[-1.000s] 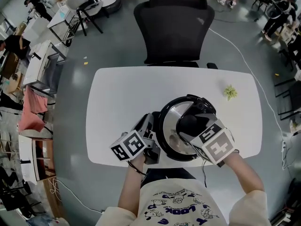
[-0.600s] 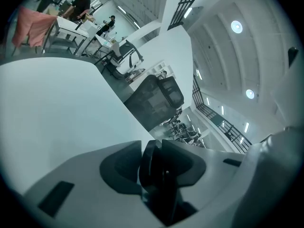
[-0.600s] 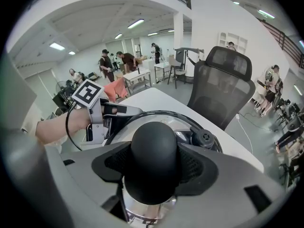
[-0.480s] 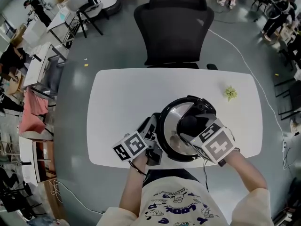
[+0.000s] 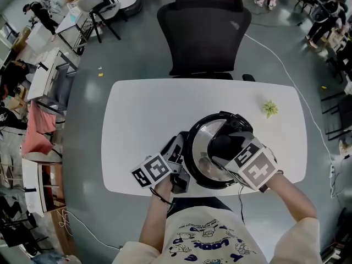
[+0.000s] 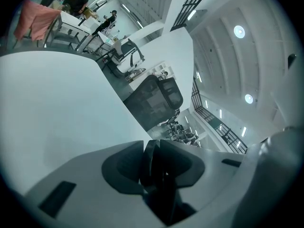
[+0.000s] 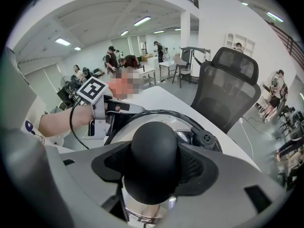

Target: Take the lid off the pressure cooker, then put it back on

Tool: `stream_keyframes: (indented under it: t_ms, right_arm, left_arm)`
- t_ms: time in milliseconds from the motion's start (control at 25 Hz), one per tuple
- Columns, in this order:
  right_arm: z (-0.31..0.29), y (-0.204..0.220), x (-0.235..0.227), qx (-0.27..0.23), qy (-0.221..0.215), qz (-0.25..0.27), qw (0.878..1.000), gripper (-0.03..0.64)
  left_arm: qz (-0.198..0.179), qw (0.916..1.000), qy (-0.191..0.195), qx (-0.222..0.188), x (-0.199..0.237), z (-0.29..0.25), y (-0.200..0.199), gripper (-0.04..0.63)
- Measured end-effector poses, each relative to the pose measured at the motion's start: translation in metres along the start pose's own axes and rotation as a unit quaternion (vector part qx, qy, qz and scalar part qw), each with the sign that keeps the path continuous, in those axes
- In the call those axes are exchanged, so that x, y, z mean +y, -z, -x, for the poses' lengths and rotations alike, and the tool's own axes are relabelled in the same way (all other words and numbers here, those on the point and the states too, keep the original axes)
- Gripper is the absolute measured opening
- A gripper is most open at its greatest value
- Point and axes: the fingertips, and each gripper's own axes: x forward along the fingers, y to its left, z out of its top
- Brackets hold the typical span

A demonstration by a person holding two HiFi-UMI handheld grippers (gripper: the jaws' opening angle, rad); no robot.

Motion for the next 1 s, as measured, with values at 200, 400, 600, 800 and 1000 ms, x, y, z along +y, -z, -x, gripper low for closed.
stream_keyframes:
  t_ms: [200, 400, 600, 800, 1000]
  right_arm:
    - [-0.001, 0.001, 0.001, 0.005, -0.014, 0.026, 1.0, 0.305]
    - [0.001, 0.002, 0.004, 0.011, -0.029, 0.058, 0.998, 0.307]
    - [0.0, 0.002, 0.006, 0.017, -0.045, 0.09, 0.995, 0.307]
    - [0.001, 0.002, 0.009, 0.022, -0.061, 0.122, 0.99, 0.308]
    - [0.0, 0.004, 0.012, 0.033, -0.085, 0.17, 0.981, 0.31]
  left_arm:
    - [0.001, 1.0, -0.001, 0.001, 0.001, 0.0, 0.0, 0.12]
    - [0.001, 1.0, -0.001, 0.001, 0.0, 0.001, 0.0, 0.12]
    - [0.001, 1.0, -0.001, 0.001, 0.001, 0.001, 0.0, 0.12]
    - [0.0, 1.0, -0.002, 0.0, 0.0, 0.001, -0.001, 0.12]
    - [-0.002, 1.0, -0.004, -0.001, 0.0, 0.001, 0.0, 0.121]
